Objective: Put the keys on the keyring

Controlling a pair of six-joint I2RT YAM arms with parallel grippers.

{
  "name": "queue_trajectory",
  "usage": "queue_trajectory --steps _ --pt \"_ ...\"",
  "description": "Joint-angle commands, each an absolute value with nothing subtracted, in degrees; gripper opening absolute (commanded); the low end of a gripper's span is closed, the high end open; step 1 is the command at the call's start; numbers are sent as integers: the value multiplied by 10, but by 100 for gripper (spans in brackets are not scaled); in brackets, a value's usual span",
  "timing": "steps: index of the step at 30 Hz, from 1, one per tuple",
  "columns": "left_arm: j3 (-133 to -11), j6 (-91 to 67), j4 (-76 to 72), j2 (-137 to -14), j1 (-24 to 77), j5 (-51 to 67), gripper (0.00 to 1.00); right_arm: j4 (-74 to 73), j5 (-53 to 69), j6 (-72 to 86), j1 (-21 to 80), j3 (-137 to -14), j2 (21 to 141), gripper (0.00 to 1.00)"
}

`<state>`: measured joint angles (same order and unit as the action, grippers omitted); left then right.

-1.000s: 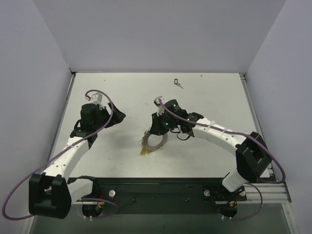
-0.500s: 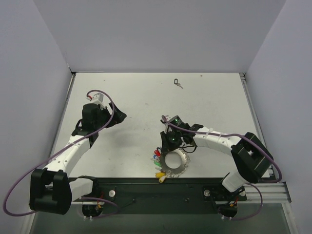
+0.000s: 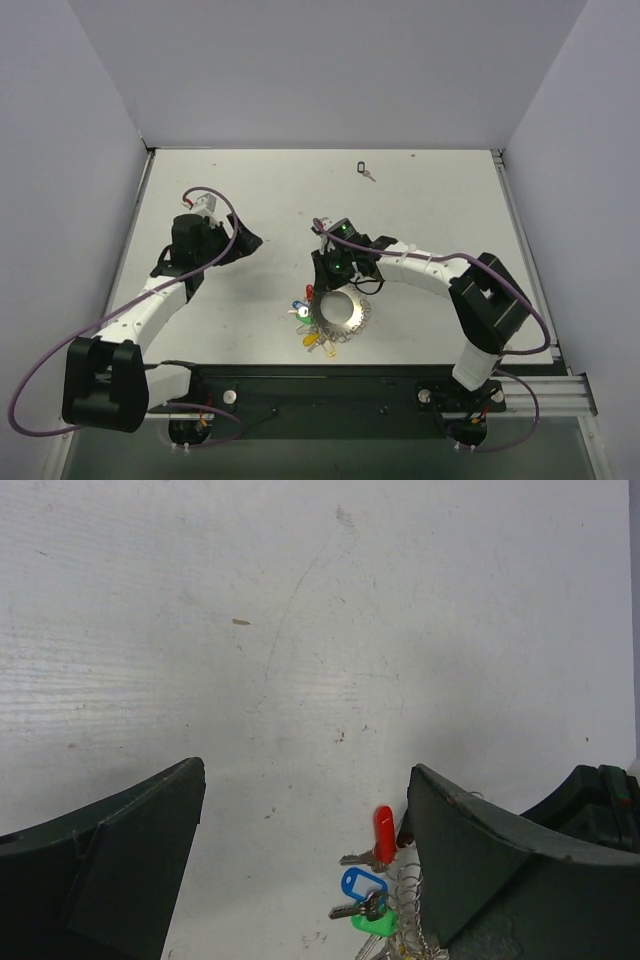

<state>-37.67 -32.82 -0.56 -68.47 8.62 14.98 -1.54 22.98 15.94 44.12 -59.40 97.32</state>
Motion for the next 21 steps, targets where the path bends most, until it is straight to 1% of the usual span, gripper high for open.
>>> queue_trajectory --steps 1,2,4,5,8,11,17,21 --pt "-370 -333 -47 -693 86 177 92 -32 208 147 437 -632 984 8" --pt "-368 -333 -51 -694 88 184 92 -33 200 147 437 -634 983 23" --pt "-362 -331 -61 -700 92 194 92 -39 188 146 436 -635 977 35" --pt "-360 -328 -63 -702 95 206 92 -40 176 147 435 -635 975 45" --pt "-349 -322 -69 -703 113 219 92 -48 157 149 433 -635 962 54" --pt "-335 -316 -82 -700 137 230 91 -54 151 154 430 -631 948 58" --pt "-316 -301 -102 -692 192 248 89 -54 152 172 415 -610 918 59" --pt "-306 -302 -105 -686 221 253 87 -48 163 196 386 -584 894 59"
